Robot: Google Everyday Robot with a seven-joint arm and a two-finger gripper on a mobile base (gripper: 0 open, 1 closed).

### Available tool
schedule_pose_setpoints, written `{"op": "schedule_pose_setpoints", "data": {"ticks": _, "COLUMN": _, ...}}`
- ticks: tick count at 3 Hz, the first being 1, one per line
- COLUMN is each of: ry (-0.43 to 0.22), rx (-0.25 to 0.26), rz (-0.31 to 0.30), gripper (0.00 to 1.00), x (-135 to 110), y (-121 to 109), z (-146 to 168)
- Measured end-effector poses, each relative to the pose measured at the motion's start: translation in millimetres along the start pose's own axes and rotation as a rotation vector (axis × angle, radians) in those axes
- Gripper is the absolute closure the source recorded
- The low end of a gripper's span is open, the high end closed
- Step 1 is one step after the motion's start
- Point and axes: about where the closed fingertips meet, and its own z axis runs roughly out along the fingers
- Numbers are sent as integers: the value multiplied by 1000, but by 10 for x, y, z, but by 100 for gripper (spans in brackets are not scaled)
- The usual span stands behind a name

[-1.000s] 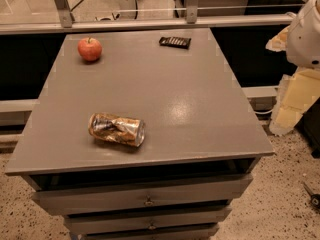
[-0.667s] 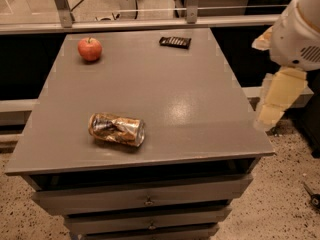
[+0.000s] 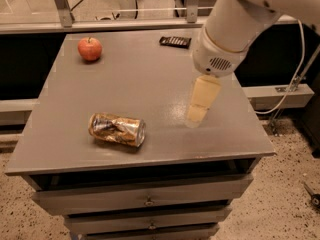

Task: Place orange can upright

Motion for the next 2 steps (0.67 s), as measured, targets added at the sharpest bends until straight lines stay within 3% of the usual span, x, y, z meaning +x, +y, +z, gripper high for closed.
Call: {"op": "schedule_pose_setpoints", "data": {"ticks": 2, "ry": 8, "rx": -106, "rz": -32, "gripper": 0, "x": -767, "y": 28, "z": 705}}
